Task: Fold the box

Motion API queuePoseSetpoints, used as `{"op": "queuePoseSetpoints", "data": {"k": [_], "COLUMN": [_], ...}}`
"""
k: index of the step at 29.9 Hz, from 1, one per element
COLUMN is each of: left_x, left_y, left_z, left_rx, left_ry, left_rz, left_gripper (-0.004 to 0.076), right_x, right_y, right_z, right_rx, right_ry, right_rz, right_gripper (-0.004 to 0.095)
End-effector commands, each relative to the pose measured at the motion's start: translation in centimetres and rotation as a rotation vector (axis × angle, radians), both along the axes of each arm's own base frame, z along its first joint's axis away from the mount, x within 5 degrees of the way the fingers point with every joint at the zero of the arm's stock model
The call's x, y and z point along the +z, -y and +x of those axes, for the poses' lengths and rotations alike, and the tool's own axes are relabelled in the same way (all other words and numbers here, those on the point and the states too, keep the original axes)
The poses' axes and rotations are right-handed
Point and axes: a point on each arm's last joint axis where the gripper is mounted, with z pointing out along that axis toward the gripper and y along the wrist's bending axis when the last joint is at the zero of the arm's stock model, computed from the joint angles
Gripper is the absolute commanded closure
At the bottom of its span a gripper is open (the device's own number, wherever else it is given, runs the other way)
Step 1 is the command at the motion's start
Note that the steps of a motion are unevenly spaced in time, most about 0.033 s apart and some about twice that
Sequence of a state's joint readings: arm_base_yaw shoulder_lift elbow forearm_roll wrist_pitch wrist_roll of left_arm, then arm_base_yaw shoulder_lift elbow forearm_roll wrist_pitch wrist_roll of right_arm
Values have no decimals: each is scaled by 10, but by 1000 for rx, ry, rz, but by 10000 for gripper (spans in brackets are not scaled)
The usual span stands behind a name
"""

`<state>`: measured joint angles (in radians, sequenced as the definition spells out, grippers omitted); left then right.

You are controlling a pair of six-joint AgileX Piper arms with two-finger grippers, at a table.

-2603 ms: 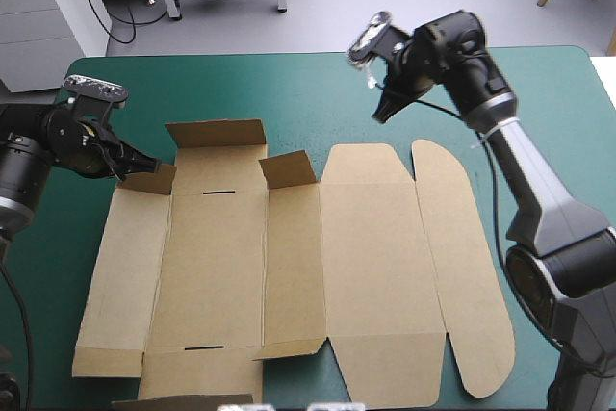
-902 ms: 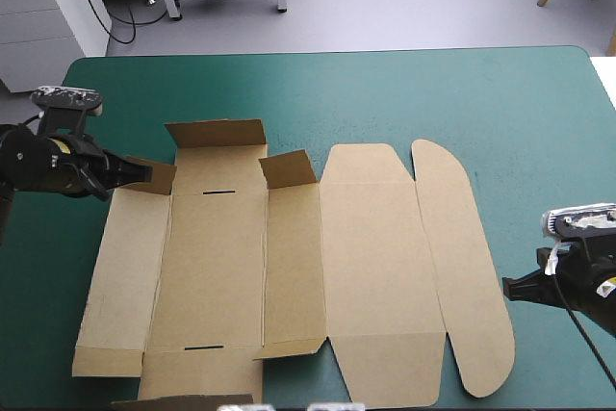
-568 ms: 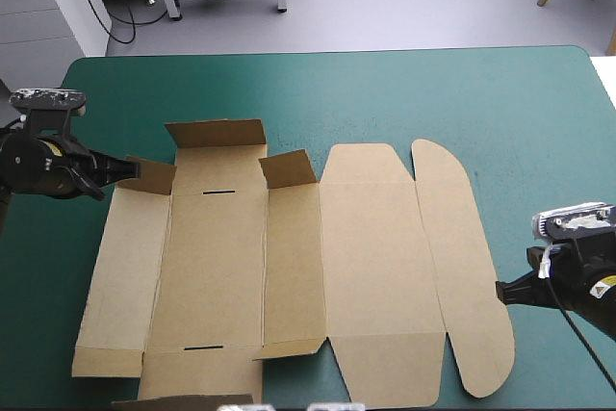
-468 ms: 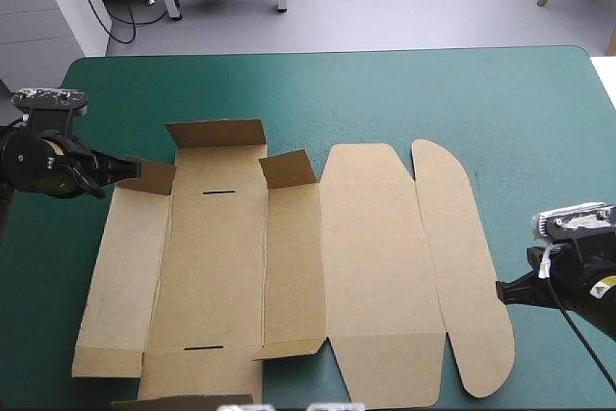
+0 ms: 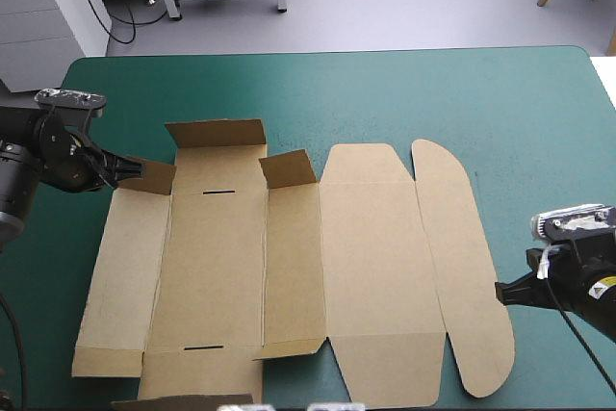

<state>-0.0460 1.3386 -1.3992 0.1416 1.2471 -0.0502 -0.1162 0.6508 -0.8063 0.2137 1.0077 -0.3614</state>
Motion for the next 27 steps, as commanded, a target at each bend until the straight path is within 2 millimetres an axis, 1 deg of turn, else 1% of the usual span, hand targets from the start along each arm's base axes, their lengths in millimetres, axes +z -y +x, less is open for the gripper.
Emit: {"op": "queuePoseSetpoints", "data": {"k": [1, 3, 6, 8, 12, 14, 15, 17, 20, 27], "left_x": [15, 17, 18, 18, 16, 15, 15, 16, 17, 16], "left_y": [-8, -12, -25, -41, -82, -97, -106, -117, -123, -126], "left_z": [-11, -13, -15, -17, -28, -34, -38, -44, -47, -48], "left_rx": [47, 106, 181, 251, 430, 467, 467, 446, 391, 393], "left_ry": [19, 36, 44, 40, 42, 48, 54, 69, 89, 78], "left_rz": [65, 83, 78, 46, -79, -130, -162, -197, -220, -200], "left_gripper": [652, 663, 727, 726, 726, 726, 726, 726, 727, 727], "right_x": [11, 11, 10, 10, 10, 10, 10, 11, 11, 12], "right_y": [1, 1, 1, 2, 3, 3, 3, 3, 3, 3], "right_z": [3, 3, 3, 3, 3, 3, 3, 4, 4, 4], "right_rx": [-6, -5, -7, -9, -12, -12, -12, -14, -15, -16], "right_ry": [77, 77, 77, 76, 74, 77, 78, 85, 89, 96], "right_rz": [-7, -8, -16, -26, -38, -38, -38, -39, -40, -40], "right_gripper": [927, 927, 927, 927, 927, 927, 927, 927, 927, 927]}}
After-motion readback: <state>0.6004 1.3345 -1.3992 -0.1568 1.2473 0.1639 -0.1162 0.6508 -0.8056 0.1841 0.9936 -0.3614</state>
